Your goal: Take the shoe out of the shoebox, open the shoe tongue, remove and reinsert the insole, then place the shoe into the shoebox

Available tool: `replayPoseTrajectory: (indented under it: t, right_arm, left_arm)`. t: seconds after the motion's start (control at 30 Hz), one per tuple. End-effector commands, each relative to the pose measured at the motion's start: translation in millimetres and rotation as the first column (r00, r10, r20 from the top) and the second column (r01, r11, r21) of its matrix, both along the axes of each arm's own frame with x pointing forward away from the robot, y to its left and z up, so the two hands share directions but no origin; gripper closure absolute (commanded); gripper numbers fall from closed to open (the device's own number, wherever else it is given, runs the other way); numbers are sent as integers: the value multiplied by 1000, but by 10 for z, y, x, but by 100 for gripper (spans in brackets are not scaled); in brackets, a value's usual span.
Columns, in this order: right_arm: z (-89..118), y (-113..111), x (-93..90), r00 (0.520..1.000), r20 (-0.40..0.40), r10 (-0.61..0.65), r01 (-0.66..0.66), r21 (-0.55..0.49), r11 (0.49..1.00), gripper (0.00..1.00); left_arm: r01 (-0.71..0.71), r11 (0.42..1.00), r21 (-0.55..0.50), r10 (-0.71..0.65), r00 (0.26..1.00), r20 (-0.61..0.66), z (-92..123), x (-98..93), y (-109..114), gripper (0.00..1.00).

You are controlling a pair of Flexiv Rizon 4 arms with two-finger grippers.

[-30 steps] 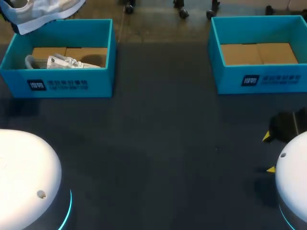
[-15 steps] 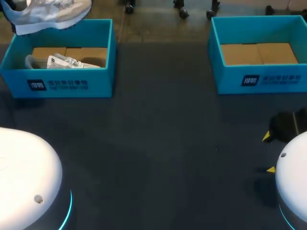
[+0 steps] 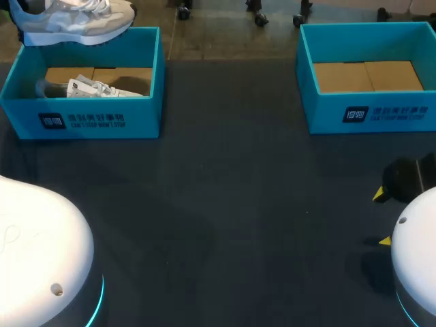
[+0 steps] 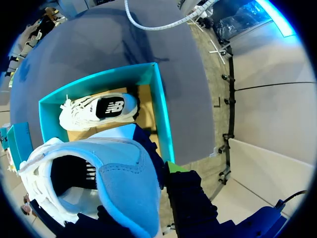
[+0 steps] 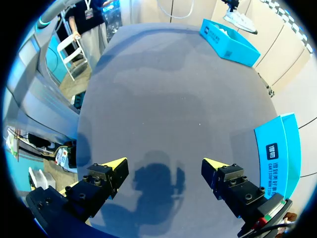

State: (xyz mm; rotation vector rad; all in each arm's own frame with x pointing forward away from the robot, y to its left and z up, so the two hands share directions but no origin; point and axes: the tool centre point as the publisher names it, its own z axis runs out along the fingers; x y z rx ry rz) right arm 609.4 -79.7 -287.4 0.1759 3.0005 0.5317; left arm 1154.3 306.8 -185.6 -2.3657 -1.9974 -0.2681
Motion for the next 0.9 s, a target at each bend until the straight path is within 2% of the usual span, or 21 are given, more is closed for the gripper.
replayPoseTrajectory:
  t: [0.03,0.5,0.67,0.9]
  right_arm:
    - [-3,3,-18,1000,3,-1,1,-3,1000,0]
    - [-3,3,-18,1000,3,-1,1,-3,1000,0]
    - [-3,3,-18,1000,3,-1,1,-3,1000,0]
    - [-3,3,-18,1000,3,-1,1,-3,1000,0]
  left_arm:
    - [-4,1000,31,4,1000,-7,-135,73,13,100]
    - [6,999,53,-5,1000,-18,-667,8,46,100]
    - [29,998,64,-27,999,-36,-773,-65,12,100]
    - [-26,997,74,28,999,-30,-892,109,-22,100]
